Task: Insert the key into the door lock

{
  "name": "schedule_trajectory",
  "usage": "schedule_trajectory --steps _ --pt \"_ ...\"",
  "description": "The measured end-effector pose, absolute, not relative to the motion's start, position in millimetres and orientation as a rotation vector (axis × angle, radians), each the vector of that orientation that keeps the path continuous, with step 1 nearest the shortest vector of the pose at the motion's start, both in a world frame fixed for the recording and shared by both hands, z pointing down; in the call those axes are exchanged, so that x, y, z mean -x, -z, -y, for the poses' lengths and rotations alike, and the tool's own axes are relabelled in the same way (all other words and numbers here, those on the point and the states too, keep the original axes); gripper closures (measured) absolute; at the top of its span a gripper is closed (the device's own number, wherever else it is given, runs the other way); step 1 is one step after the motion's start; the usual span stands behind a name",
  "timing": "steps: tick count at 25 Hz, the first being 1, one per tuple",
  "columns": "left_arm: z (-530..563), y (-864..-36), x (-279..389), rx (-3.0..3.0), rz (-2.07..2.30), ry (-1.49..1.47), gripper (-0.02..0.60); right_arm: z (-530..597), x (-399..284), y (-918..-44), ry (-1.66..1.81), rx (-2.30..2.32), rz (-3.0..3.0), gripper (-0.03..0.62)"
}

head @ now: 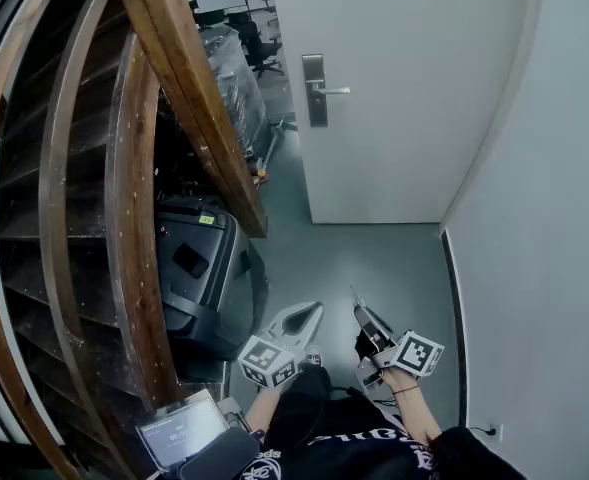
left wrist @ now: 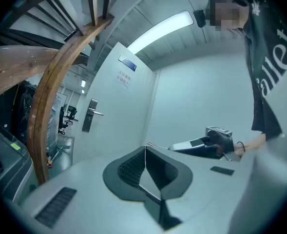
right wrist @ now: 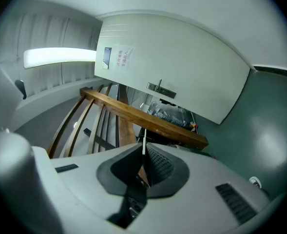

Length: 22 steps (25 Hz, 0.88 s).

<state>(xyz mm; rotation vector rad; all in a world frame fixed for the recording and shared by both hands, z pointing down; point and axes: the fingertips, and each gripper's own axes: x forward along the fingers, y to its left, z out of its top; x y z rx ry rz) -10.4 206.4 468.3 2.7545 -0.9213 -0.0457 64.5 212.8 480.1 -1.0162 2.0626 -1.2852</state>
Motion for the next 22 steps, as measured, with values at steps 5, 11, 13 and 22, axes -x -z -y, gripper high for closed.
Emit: schedule_trajectory --steps 5,11,13,22 --pt "-127.8 -460.5 37.2 -2.769 0.893 0.059 0.575 -133.5 -36.6 -468.8 1.263 1.005 -2.036 0.557" --pt "-55.0 -459.5 52.8 -2.785 0.839 0.075 0.575 -53.9 -23.8 -462.7 1.226 1.04 -2.007 0.557" --pt "-37.2 -465.0 56.4 -2.774 0.83 0.07 0.575 -33.7 -22.8 -464.8 1.229 1.062 -1.995 0.557" --pt "24.1 -479.1 60.9 -2.732 0.808 0.057 0.575 61.3 -29.9 -462.9 1.213 1.117 -2.0 0.557"
